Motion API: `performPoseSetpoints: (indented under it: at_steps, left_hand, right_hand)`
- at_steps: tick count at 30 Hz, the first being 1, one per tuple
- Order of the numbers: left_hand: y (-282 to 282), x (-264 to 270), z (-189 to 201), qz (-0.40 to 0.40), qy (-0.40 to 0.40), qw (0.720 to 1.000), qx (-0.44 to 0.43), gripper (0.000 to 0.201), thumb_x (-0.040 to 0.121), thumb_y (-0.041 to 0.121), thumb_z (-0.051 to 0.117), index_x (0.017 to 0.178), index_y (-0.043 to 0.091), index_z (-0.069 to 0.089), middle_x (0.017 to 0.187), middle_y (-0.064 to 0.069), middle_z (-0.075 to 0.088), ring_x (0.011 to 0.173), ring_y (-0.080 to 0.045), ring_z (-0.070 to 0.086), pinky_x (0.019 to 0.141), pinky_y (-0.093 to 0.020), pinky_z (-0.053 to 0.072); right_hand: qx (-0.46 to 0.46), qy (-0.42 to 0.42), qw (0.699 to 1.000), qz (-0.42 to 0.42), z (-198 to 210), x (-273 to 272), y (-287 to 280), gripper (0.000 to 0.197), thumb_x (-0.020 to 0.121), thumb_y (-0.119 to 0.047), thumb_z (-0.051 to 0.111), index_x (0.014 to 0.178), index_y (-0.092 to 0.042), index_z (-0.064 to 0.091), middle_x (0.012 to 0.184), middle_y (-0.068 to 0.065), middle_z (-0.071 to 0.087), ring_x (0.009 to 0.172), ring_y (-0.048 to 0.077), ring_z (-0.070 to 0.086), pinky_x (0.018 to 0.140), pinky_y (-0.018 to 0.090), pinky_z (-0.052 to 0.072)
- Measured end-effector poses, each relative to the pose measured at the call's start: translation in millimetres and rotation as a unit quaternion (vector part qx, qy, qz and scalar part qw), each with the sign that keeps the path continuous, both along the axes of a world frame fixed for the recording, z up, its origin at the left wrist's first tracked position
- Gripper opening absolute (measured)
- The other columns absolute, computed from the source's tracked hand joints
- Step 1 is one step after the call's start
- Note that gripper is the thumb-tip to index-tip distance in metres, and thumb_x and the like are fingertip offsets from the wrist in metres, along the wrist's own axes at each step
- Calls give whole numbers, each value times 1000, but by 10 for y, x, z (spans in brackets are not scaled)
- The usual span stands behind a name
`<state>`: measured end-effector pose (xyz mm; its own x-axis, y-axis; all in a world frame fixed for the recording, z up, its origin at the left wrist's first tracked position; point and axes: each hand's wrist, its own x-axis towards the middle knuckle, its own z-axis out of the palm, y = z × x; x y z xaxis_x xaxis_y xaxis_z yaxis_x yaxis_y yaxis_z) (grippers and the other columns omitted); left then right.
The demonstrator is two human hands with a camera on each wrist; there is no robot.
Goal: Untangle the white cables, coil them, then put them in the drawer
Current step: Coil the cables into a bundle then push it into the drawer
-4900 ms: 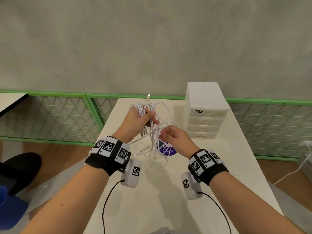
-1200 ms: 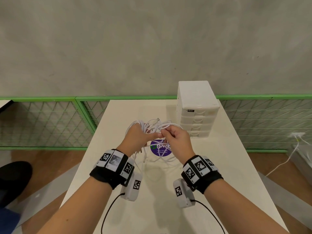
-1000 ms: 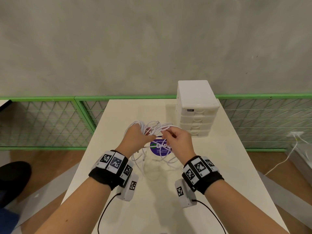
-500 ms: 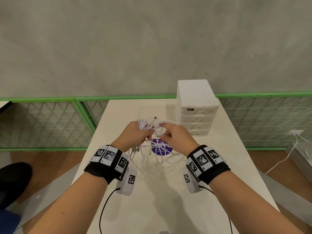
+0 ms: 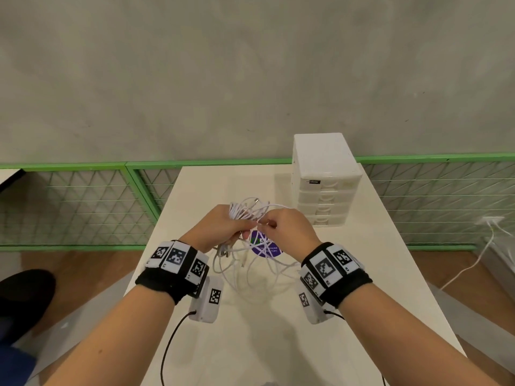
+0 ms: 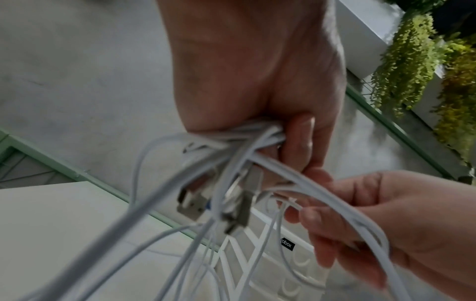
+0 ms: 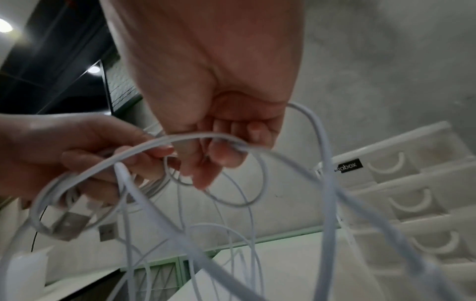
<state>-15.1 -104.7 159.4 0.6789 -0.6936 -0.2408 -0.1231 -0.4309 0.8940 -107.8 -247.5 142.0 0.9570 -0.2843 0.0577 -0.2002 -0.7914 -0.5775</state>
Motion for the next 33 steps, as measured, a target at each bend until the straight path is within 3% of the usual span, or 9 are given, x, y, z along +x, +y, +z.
performPoseSetpoints:
  at_steps: [7, 13, 16, 18, 21, 23, 26, 30, 33]
  left_hand:
    - [83, 108, -57, 87, 33, 996, -12, 26, 86, 13, 67, 89, -13, 67, 57, -9, 52, 38, -13, 35, 36, -18, 26]
    - [76, 67, -65, 84, 35, 996, -21, 23, 89, 14, 62, 88, -9, 65, 59, -10, 52, 37, -13, 33, 36, -19, 25]
    - [66, 7, -45, 65, 34, 997, -23, 24, 90, 12, 61, 90, -12, 65, 57, -8, 53, 38, -13, 33, 37, -18, 25]
    - [52, -43, -39, 53, 43, 997, -23, 19, 90, 10, 61, 88, -7, 66, 56, -7, 53, 38, -13, 33, 37, -18, 25]
    - [7, -130, -47, 10, 14, 1000, 11, 17, 86, 10, 63, 70, 5, 61, 55, -8, 54, 38, -14, 35, 39, -21, 27]
    - [-15, -173, -55, -9, -37, 998, 46, 25, 83, 12, 65, 60, 7, 56, 50, -4, 54, 38, -13, 38, 41, -20, 31]
    - [-9, -136, -60, 13, -97, 994, 57, 33, 84, 18, 68, 55, 8, 55, 47, -4, 53, 37, -11, 41, 43, -17, 35]
    - [39, 25, -34, 91, -95, 990, 42, 35, 82, 20, 71, 52, 7, 58, 47, -6, 54, 34, -10, 43, 43, -19, 35]
    - [91, 79, -17, 113, -67, 991, 36, 38, 84, 19, 69, 52, 5, 55, 39, -1, 48, 31, -10, 38, 38, -18, 32]
  right_hand:
    - [-5, 150, 984, 98, -54, -112, -176, 21, 88, -24, 58, 90, -5, 65, 82, 5, 59, 76, 21, 52, 61, 27, 37]
    - [56, 103, 990, 73, -11, -142, -162, 22, 95, -33, 48, 96, -26, 69, 67, -8, 59, 68, 14, 61, 69, 29, 47]
    - [-10, 153, 985, 84, -32, -157, -184, 36, 96, -40, 43, 68, -24, 58, 51, -7, 54, 55, 13, 56, 57, 26, 39]
    - [-25, 162, 983, 81, -26, -156, -173, 39, 96, -43, 41, 67, -23, 57, 47, -4, 54, 49, 10, 50, 57, 27, 38]
    - [1, 90, 994, 59, 40, -137, -129, 31, 94, -41, 45, 85, -22, 67, 55, -3, 55, 53, 15, 56, 62, 30, 45]
    - [22, 55, 997, 39, 73, -120, -103, 30, 91, -41, 51, 82, -17, 67, 56, -3, 55, 57, 16, 58, 64, 31, 47]
    - [58, 98, 992, 45, 28, -162, -115, 28, 85, -45, 58, 78, -19, 65, 53, -4, 61, 51, 8, 54, 57, 25, 42]
    - [83, 161, 981, 73, -92, -256, -180, 31, 89, -36, 56, 64, -18, 51, 71, 0, 68, 51, 17, 56, 55, 27, 39]
    - [84, 167, 979, 80, -103, -281, -201, 26, 94, -35, 48, 83, -12, 53, 88, 5, 62, 63, 25, 69, 58, 30, 40]
